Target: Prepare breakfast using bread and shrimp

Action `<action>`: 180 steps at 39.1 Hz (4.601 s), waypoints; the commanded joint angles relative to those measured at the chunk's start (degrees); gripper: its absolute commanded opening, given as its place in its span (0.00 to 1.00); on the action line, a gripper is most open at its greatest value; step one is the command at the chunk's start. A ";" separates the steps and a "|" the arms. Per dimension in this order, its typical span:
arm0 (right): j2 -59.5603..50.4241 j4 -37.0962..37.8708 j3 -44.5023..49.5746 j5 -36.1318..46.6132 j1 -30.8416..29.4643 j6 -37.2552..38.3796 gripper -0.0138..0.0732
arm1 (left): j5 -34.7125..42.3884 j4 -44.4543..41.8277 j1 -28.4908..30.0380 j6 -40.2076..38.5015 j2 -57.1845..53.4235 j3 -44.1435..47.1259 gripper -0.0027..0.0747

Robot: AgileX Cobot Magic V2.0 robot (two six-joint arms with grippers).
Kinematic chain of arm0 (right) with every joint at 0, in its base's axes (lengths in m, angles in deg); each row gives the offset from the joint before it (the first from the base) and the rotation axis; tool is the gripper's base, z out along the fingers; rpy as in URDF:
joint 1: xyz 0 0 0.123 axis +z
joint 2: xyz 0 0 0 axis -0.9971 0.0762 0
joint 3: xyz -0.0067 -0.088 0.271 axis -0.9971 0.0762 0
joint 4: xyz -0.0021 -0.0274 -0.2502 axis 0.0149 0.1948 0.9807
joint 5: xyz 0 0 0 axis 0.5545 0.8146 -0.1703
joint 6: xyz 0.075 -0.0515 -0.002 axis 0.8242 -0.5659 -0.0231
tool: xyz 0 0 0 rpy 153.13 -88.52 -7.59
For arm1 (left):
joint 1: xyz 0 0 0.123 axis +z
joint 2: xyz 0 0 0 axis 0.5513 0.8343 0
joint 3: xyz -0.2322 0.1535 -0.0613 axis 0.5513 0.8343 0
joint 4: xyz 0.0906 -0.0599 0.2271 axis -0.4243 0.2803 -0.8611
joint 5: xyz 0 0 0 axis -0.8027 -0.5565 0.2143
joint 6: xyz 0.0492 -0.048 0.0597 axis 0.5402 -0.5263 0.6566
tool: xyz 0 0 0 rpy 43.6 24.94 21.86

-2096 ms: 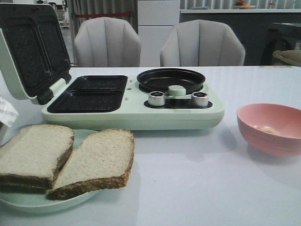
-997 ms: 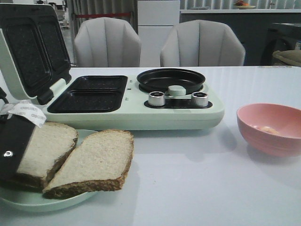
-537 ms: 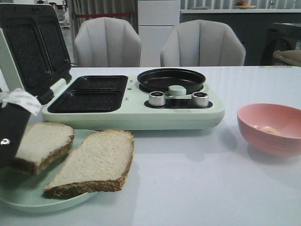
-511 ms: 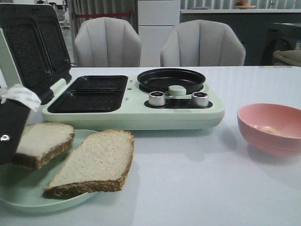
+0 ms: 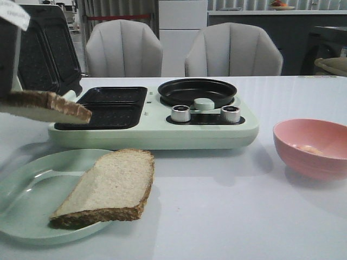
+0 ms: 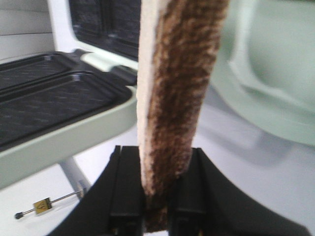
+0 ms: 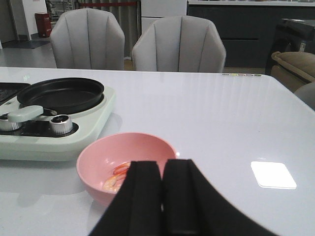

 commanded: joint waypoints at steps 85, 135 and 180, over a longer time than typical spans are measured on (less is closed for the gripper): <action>-1.24 0.30 -0.94 5.29 -0.31 -0.38 0.32 | 12.15 -0.98 17.09 -1.14 42.33 -49.45 0.72; -1.24 0.30 -0.94 5.29 -0.31 -0.38 0.32 | -9.58 51.14 12.35 -0.75 0.58 -44.46 0.30; -1.24 0.30 -0.94 5.29 -0.31 -0.38 0.32 | 0.52 53.87 12.35 -6.85 -63.80 6.33 0.27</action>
